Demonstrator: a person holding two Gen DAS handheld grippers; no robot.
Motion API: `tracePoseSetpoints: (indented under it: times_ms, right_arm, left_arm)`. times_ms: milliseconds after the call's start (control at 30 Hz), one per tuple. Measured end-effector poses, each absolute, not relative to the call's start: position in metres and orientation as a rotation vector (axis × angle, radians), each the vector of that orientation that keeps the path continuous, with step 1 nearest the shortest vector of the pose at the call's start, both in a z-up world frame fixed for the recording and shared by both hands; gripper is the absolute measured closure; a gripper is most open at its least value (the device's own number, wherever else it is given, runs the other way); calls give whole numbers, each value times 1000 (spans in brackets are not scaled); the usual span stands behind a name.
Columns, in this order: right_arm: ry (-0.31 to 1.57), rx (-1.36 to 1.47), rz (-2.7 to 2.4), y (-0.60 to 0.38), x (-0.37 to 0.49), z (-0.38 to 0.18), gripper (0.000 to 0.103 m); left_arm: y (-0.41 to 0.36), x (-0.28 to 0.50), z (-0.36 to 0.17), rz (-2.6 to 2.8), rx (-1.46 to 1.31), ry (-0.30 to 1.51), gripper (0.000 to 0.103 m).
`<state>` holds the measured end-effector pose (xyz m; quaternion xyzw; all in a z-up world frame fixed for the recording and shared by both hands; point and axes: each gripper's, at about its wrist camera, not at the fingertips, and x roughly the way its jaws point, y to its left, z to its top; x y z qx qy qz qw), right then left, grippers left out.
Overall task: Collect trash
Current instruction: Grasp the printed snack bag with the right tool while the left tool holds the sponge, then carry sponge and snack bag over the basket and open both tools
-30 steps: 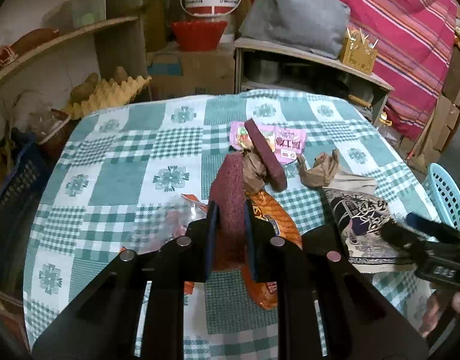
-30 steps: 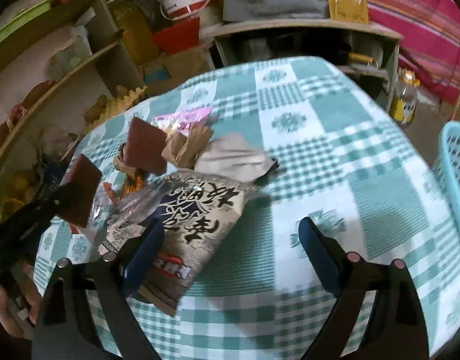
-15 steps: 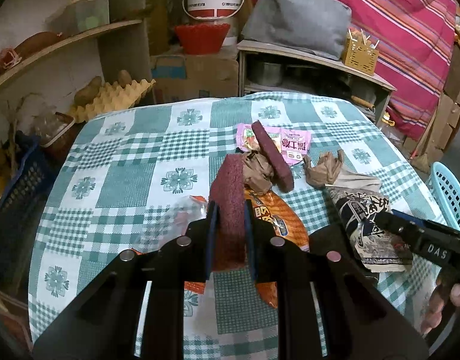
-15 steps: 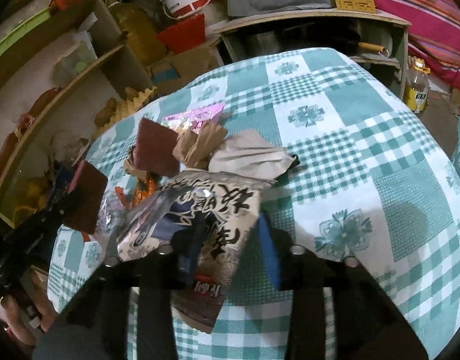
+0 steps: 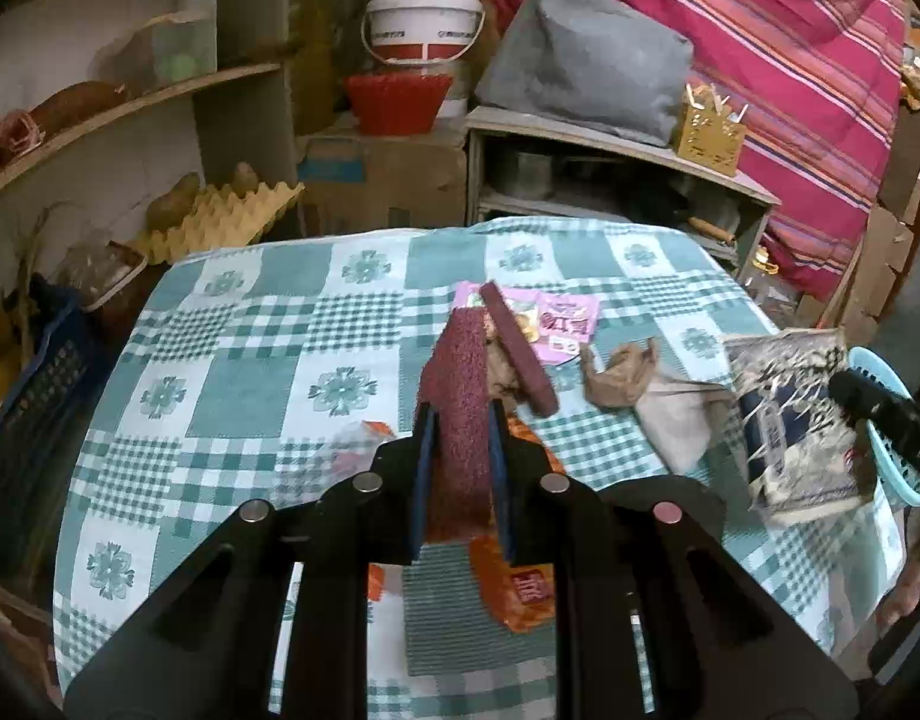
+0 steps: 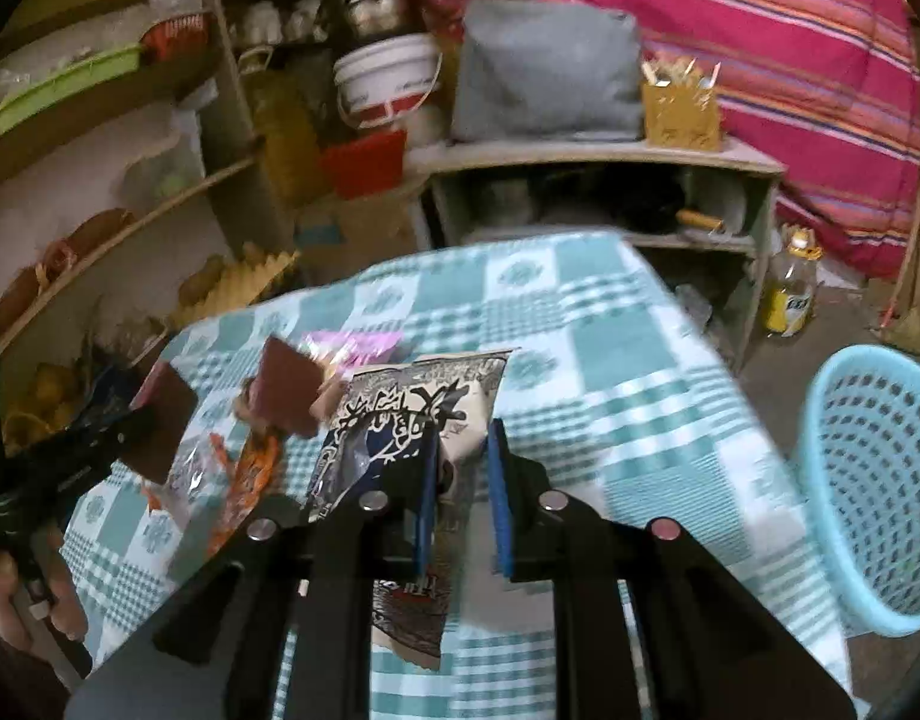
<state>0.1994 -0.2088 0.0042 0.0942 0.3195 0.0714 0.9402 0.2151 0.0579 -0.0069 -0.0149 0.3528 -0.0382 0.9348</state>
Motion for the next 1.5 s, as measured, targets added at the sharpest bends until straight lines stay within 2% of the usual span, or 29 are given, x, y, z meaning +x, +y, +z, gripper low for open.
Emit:
tracePoseSetpoints:
  times_ms: [600,900,1200,1500]
  right_arm:
    - [574,261,-133,-360,171,19,87]
    - [529,261,-271,-421,147,24,87]
    - [512,240,-359,-471,123,25,87]
    - [515,268,-394,-503,110,17,87]
  left_arm:
    - [-20,206,19,-182,-12,650,87]
    - [-94,201,38,-301,16,601,87]
    - [-169,203,33,-418,51,601,87]
    - [-277,198,17,-588,94,618,87]
